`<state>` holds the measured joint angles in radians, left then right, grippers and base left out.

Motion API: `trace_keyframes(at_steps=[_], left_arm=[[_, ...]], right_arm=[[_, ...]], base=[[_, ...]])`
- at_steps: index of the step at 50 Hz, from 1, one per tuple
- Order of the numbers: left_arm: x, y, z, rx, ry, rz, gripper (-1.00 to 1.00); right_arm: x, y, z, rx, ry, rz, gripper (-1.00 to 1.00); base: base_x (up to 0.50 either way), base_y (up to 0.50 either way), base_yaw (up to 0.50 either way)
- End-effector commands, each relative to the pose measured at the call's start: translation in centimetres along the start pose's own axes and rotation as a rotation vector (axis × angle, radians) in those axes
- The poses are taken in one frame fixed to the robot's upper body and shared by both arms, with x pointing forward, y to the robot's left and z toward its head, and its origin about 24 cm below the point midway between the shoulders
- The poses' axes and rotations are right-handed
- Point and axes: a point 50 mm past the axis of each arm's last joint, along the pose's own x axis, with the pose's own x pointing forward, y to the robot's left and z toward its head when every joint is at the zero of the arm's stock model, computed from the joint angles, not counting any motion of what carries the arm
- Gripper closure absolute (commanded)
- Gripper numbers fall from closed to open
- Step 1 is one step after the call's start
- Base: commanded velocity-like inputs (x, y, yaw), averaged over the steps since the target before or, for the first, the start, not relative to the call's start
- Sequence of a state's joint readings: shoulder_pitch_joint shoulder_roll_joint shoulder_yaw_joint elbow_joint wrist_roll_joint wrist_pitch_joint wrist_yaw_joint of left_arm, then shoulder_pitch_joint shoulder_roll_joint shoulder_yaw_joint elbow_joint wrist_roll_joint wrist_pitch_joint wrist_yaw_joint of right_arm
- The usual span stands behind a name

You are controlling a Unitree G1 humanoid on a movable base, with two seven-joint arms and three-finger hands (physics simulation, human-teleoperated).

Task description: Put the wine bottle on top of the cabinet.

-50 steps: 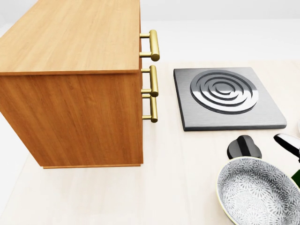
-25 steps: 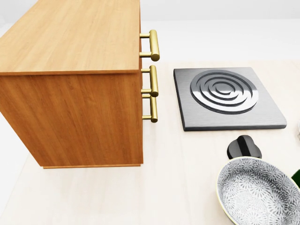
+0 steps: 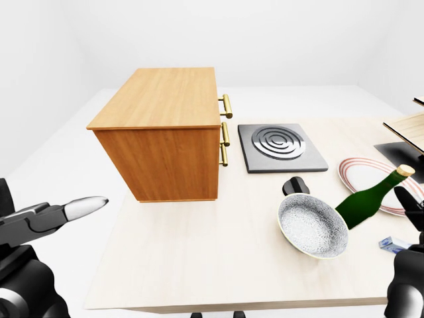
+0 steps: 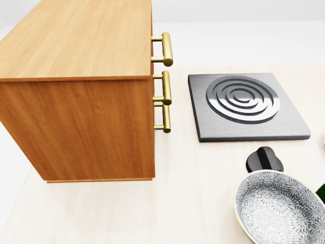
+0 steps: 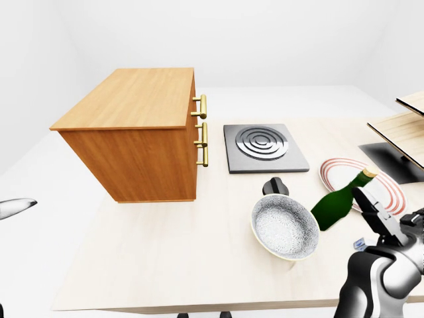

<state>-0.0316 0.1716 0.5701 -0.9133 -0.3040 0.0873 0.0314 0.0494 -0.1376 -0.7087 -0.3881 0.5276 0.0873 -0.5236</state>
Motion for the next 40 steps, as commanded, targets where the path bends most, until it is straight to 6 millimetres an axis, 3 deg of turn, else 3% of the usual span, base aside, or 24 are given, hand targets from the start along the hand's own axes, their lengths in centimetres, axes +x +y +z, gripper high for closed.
trace_keyframes(at_steps=[1,11,25,34,40], left_arm=[[-0.1,0.0,-0.2,0.001,0.01,0.001,-1.0],[-0.1,-0.1,-0.4,0.0,0.018,-0.001,-1.0],[-0.2,-0.2,-0.6,0.0,0.03,-0.004,-1.0],[-0.2,-0.3,-0.7,0.002,0.033,-0.005,-1.0],[-0.2,-0.2,-0.6,0.002,0.029,-0.003,-1.0]], right_arm=[[0.6,-0.1,-0.7,0.007,0.041,0.0,-1.0],[1.4,-0.1,0.3,-0.067,-0.034,-0.007,-1.0],[1.7,2.8,1.7,-0.348,-0.262,0.051,-1.0],[2.0,5.0,1.5,-0.452,-0.309,0.178,-1.0],[2.0,5.7,0.4,-0.503,-0.272,0.258,-1.0]], base=[[0.0,0.0,0.0],[0.0,0.0,0.0],[0.0,0.0,0.0],[0.0,0.0,0.0],[0.0,0.0,0.0]])
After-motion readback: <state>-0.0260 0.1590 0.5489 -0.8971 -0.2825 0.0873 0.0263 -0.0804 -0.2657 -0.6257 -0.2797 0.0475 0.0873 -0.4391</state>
